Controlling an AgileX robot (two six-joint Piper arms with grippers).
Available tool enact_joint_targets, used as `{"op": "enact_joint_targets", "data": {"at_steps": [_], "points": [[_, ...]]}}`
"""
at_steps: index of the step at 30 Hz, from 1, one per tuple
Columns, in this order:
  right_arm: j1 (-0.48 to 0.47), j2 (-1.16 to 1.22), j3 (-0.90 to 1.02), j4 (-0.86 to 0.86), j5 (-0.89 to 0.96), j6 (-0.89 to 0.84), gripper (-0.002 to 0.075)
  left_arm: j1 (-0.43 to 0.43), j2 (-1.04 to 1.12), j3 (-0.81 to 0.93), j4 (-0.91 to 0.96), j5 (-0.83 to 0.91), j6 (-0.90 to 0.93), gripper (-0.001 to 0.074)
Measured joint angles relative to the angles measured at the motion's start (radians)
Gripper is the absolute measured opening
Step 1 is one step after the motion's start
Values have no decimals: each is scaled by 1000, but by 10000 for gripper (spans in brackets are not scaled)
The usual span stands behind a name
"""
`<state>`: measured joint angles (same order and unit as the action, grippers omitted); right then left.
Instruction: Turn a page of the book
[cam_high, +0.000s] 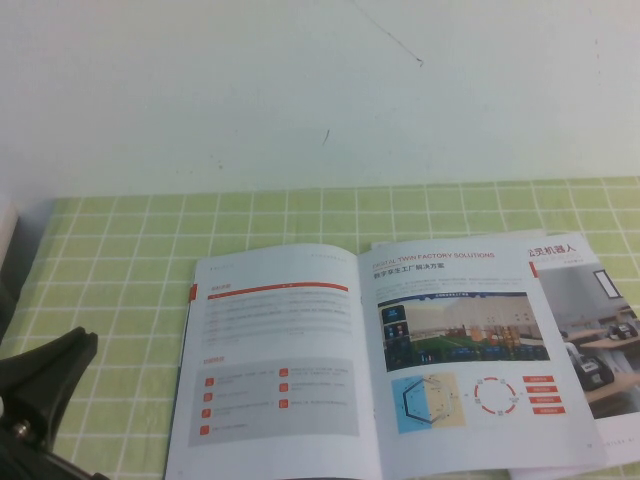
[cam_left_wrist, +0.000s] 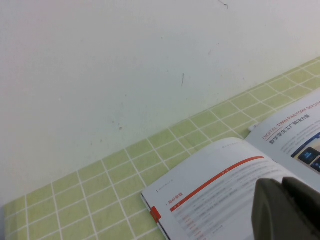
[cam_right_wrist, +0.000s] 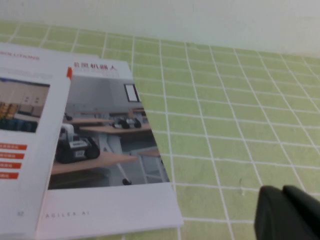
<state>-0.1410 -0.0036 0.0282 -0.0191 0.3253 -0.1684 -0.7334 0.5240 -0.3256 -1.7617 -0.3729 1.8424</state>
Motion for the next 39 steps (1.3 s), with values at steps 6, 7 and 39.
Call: {"op": "enact_joint_targets", "data": {"at_steps": [6, 7, 39], "points": [[0, -7, -4, -20, 18, 20, -3, 0, 0, 0, 0, 0, 0, -4], [0, -7, -4, -20, 18, 22, -3, 0, 0, 0, 0, 0, 0, -4], [0, -7, -5, -24, 26, 24, -3, 0, 0, 1, -2, -91, 12, -4]]}}
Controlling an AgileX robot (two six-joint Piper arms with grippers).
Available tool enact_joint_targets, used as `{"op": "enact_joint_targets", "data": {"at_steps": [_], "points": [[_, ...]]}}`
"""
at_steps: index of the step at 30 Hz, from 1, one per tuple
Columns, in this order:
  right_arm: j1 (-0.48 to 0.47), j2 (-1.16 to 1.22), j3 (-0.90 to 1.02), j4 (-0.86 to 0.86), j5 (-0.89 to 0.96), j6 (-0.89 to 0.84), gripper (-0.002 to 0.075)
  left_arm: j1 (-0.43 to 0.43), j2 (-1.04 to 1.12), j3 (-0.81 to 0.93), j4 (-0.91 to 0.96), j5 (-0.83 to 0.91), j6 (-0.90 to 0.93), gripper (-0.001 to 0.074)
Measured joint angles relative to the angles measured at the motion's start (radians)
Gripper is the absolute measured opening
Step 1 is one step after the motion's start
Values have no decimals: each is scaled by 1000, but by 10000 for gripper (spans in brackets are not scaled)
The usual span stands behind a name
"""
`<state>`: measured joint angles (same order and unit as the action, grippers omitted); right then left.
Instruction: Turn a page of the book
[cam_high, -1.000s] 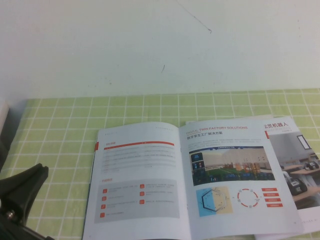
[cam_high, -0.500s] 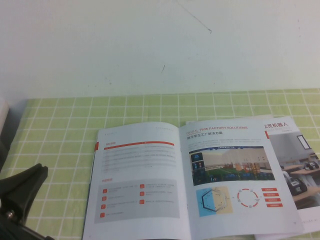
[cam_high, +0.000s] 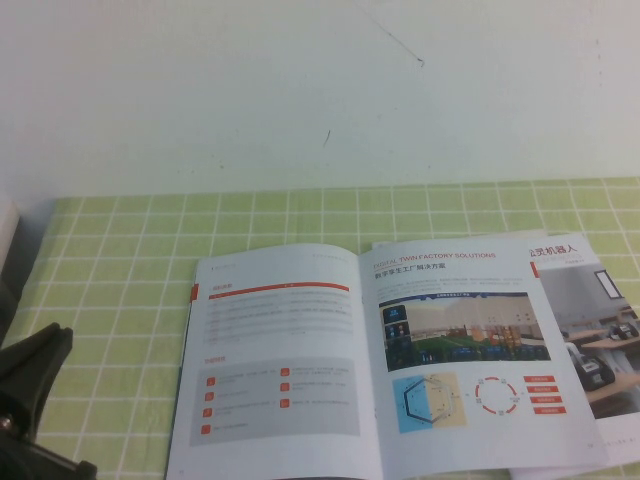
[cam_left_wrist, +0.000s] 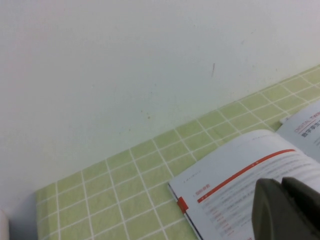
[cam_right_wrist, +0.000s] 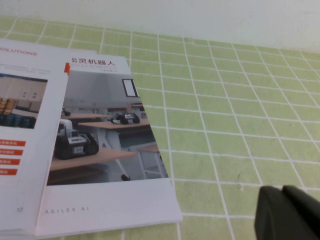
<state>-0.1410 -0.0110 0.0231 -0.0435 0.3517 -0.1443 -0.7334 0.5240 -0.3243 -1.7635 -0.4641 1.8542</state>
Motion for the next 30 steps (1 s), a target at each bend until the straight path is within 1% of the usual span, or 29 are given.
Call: {"op": "enact_joint_targets", "data": {"at_steps": [1, 2, 3, 5, 6, 7, 9, 10, 12, 14, 16, 20, 23, 26, 30], "points": [[0, 0, 0, 0, 0, 0, -3, 0, 0, 7, 26, 13, -28, -4], [0, 0, 0, 0, 0, 1, -3, 0, 0, 19, 97, 28, -84, -4], [0, 0, 0, 0, 0, 1, -3, 0, 0, 36, 207, 49, -179, -4], [0, 0, 0, 0, 0, 1, -3, 13, 0, 76, 465, 78, -449, -4], [0, 0, 0, 0, 3, 1, -3, 32, 0, 104, 609, 86, -634, -4], [0, 0, 0, 0, 2, 1, -3, 64, 0, 133, 736, 99, -822, -4], [0, 0, 0, 0, 2, 1, -3, 147, -10, 179, 925, 150, -1118, -4], [0, 0, 0, 0, 2, 1, -3, 194, -28, 199, 1027, 200, -1245, -4], [0, 0, 0, 0, 2, 1, -3, 277, -85, 229, 1207, 317, -1417, -4], [0, 0, 0, 0, 2, 1, -3, 351, -160, 247, 1347, 464, -1519, -4], [0, 0, 0, 0, 2, 1, -3, 447, -243, 271, 1419, 579, -1628, -4], [0, 0, 0, 0, 2, 1, -3, 633, -395, 339, 1502, 671, -1789, -4], [0, 0, 0, -2, 2, 1, -3, 737, -504, 348, 1541, 716, -1829, -4], [-1, -2, 0, -2, 2, 1, -3, 782, -531, 348, 1602, 743, -1840, -4], [-2, -2, 0, -4, 2, 2, -3, 788, -532, 348, 1642, 768, -1840, -4]]}}
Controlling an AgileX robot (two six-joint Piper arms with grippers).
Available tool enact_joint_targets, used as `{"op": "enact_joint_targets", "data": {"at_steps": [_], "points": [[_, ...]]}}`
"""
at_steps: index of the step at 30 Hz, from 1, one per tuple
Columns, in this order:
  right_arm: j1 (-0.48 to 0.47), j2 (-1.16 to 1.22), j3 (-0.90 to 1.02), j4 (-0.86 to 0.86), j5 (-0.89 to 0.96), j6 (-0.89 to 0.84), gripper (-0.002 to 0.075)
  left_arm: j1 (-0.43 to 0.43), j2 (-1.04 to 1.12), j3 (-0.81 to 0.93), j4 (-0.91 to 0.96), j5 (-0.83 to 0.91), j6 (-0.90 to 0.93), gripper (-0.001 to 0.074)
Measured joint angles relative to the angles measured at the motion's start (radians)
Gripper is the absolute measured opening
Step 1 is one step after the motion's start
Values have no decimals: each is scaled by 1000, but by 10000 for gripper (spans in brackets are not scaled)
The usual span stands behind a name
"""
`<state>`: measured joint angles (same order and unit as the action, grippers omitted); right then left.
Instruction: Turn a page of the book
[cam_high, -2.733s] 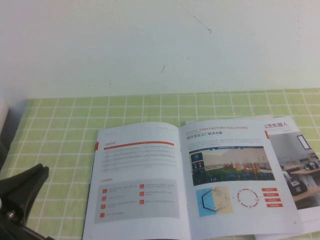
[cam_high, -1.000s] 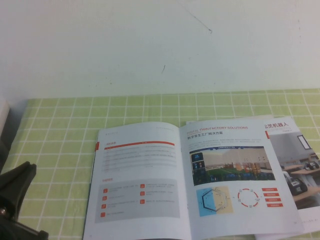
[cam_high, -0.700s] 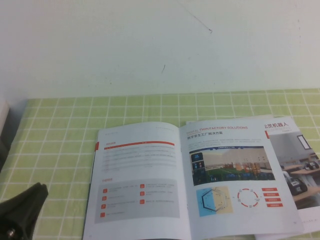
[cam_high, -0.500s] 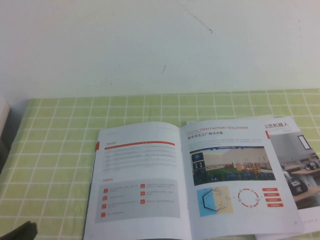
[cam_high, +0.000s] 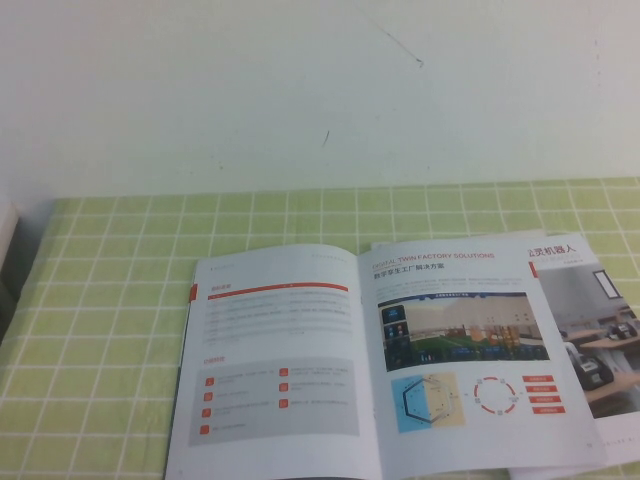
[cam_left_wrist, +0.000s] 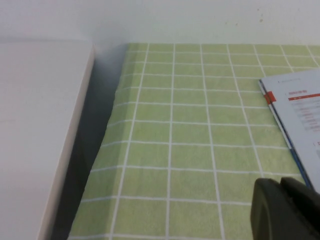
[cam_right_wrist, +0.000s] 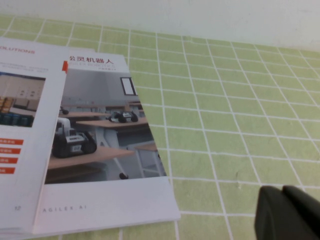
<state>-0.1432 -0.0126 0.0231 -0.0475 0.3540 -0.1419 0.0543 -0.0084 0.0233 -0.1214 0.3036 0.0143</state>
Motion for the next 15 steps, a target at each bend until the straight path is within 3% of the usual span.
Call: {"op": "enact_joint_targets", "data": {"at_steps": [15], "points": [[0, 0, 0, 0, 0, 0, -3, -81, -1, -2, -46, 3, 74, -4]]}}
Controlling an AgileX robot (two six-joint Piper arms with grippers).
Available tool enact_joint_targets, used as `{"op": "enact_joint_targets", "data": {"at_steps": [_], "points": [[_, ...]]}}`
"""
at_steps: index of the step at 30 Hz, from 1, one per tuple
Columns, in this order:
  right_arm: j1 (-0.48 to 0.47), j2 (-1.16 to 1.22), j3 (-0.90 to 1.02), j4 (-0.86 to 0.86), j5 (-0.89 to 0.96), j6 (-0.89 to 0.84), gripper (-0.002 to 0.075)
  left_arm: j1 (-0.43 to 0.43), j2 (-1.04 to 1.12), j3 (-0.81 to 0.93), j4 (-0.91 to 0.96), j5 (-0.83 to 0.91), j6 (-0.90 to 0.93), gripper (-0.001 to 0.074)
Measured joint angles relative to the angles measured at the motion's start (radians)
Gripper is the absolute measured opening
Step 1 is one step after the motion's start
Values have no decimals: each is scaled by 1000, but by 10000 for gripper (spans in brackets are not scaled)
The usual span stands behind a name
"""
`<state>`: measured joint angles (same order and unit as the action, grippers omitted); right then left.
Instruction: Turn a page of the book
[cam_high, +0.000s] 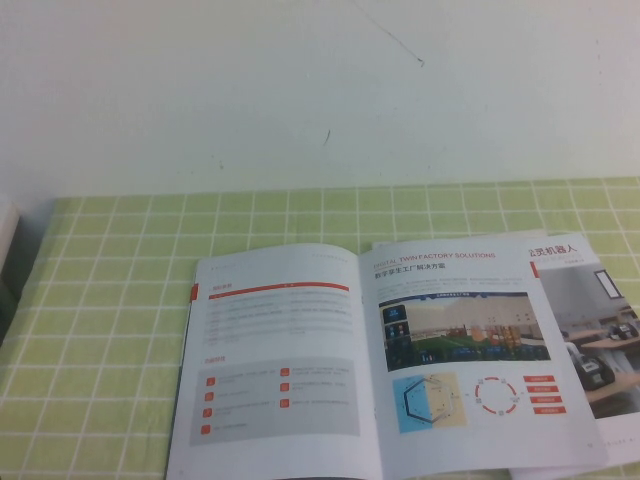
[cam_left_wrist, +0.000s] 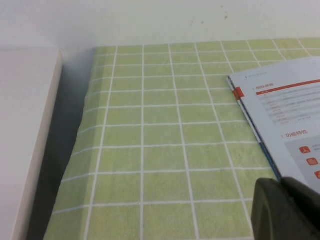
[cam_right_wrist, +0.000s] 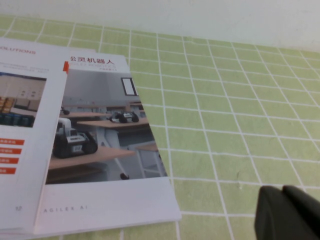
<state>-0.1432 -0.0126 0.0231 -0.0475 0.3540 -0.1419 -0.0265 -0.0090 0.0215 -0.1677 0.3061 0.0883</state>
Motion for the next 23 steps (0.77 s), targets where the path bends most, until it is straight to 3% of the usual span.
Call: {"op": "enact_joint_targets", "data": {"at_steps": [13, 23], "points": [[0, 0, 0, 0, 0, 0, -3, 87, 0, 0, -18, 0, 2, -4], [0, 0, 0, 0, 0, 1, -3, 89, 0, 0, -18, 0, 4, -4]]}}
